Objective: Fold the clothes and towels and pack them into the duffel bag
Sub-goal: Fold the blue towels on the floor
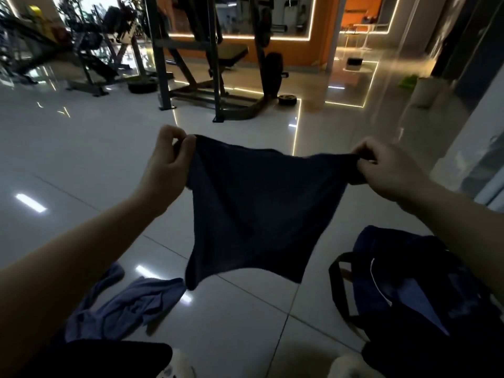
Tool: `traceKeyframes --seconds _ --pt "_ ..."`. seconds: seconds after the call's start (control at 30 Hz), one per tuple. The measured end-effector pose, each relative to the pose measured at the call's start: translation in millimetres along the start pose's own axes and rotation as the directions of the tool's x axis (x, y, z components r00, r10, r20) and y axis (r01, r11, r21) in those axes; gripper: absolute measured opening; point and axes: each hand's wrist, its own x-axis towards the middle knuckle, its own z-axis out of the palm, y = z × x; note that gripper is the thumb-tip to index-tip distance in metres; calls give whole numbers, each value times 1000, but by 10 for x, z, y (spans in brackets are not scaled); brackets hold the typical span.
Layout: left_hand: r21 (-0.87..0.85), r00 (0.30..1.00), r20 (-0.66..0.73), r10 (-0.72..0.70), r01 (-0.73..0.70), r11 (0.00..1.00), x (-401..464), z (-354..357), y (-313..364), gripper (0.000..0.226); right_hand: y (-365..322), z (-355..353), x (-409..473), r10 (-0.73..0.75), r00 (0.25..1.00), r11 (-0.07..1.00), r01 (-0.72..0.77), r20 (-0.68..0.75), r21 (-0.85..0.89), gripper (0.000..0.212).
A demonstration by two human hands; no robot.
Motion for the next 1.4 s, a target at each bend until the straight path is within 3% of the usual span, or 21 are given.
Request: traceKeyframes --seconds 0.17,0.27,0.4,0.5,0.7,0.8,0.97,1.07,1.2,1.4 --pt "29 996 86 -29 27 999 -207 -56 -59 19 110 -76 -259 15 998 989 -6 -64 145 12" --pt "120 993 112 -43 29 992 -264 -43 -93 20 146 -122 -284 -8 998 995 14 -60 98 14" --pt "69 983 162 -87 77 995 -277 -4 -76 19 179 -138 -282 -93 992 995 95 -84 18 19" --pt "96 986 131 -102 90 991 -271 -15 -107 19 219 -115 -295 -12 1000 996 13 -17 88 14" --pt "368 984 158 81 -135 920 -301 -80 -139 14 283 -81 -326 -126 991 990 122 -41 -76 7" --pt "446 969 181 165 -231 865 -342 -14 -104 15 376 -18 -356 40 990 997 -31 136 -73 11" --pt "406 967 163 198 -249 879 -327 45 -122 18 303 -38 -316 -6 999 997 2 49 80 7" --pt "368 964 154 218 -261 893 -358 86 -131 14 340 -2 -338 43 989 996 -54 143 77 13" --pt "290 994 43 105 -113 950 -350 129 -64 25 356 -12 -315 43 985 992 -62 167 112 12" --pt "331 995 77 66 -88 939 -385 96 -59 14 416 -6 -307 48 990 996 -57 132 65 12"
